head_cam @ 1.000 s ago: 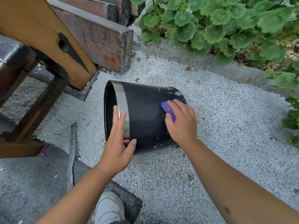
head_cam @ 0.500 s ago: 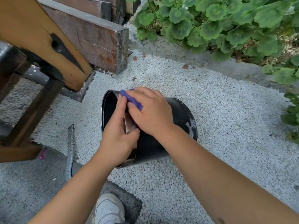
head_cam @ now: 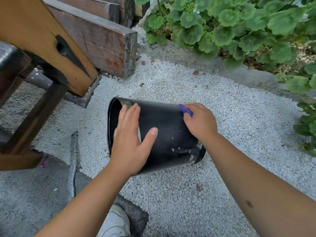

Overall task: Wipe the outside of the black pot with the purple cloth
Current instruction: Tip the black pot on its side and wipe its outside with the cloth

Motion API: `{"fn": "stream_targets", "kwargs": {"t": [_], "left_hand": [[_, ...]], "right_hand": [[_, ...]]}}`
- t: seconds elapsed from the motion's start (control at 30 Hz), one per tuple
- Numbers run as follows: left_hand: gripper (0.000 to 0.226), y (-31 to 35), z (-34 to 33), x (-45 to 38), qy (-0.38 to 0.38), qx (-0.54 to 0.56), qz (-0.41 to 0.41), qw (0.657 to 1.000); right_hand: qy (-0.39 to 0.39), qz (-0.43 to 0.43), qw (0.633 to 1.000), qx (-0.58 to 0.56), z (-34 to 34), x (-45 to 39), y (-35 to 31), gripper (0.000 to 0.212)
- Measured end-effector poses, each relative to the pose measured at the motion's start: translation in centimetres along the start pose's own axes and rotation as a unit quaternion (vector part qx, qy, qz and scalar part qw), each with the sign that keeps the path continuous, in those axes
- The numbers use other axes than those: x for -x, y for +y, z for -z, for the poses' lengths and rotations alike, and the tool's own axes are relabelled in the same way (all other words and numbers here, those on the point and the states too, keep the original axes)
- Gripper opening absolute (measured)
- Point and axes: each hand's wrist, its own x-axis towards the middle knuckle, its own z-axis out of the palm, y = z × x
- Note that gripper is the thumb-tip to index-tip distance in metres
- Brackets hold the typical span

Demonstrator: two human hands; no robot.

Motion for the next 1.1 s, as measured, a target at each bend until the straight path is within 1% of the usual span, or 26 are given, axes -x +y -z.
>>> {"fn": "stream_targets", "kwargs": {"t": [0.1, 0.2, 0.27, 0.3, 0.37, 0.4, 0.5, 0.6, 0.67, 0.83, 0.93, 1.0, 1.03, 1.1], "left_hand": [[0.084, 0.2, -0.1, -0.3, 0.005, 0.017, 0.001, 1.0], [0.09, 0.2, 0.0, -0.9, 0.01, 0.053, 0.014, 0.998], [0.097, 0.3, 0.1, -1.4, 0.011, 0.067, 0.014, 0.998], [0.097, 0.3, 0.1, -1.5, 0.014, 0.068, 0.01, 0.998], [0.088, 0.2, 0.0, -1.8, 0.019, 0.076, 0.004, 0.997], [0.084, 0.1, 0.0, -1.9, 0.022, 0.085, 0.009, 0.996], [0.085, 0.0, 0.2, -2.2, 0.021, 0.091, 0.028, 0.995], [0.088, 0.2, 0.1, -2.2, 0.017, 0.053, 0.032, 0.998], [0.089, 0.1, 0.3, -2.2, 0.023, 0.036, 0.036, 0.998], [0.088, 0.0, 0.3, -2.2, 0.023, 0.012, 0.05, 0.998], [0.085, 0.0, 0.2, -2.3, 0.026, 0.01, 0.045, 0.999], [0.081, 0.0, 0.5, -2.3, 0.022, 0.048, 0.052, 0.997], [0.078, 0.1, 0.7, -2.4, 0.02, 0.072, 0.058, 0.995], [0.071, 0.2, 1.1, -2.9, 0.018, 0.097, 0.073, 0.992]], "right_hand": [[-0.004, 0.008, 0.999, -0.039, 0.3, 0.5, -0.5, 0.032], [-0.007, 0.035, 0.996, -0.085, 0.6, 1.3, -3.6, 0.033], [-0.001, 0.087, 0.991, -0.102, 0.9, 2.5, -6.7, 0.04], [0.003, 0.122, 0.987, -0.106, 0.9, 3.2, -8.3, 0.044], [0.009, 0.174, 0.978, -0.114, 0.5, 5.0, -11.1, 0.047], [0.015, 0.178, 0.976, -0.122, 0.3, 5.8, -12.0, 0.046], [0.061, 0.155, 0.977, -0.131, -0.3, 7.2, -12.5, 0.042], [0.107, 0.152, 0.978, -0.093, -0.6, 7.1, -10.6, 0.035], [0.105, 0.127, 0.984, -0.068, -0.7, 6.5, -8.2, 0.034], [0.093, 0.007, 0.995, -0.023, -0.6, 7.0, -0.5, 0.04], [0.087, -0.024, 0.996, -0.023, -0.9, 7.1, 0.7, 0.041], [0.099, -0.026, 0.994, -0.035, -0.7, 7.1, -0.8, 0.039], [0.107, -0.008, 0.993, -0.042, -0.6, 7.2, -2.2, 0.038], [0.111, 0.063, 0.99, -0.056, -0.4, 7.6, -5.9, 0.037]]}}
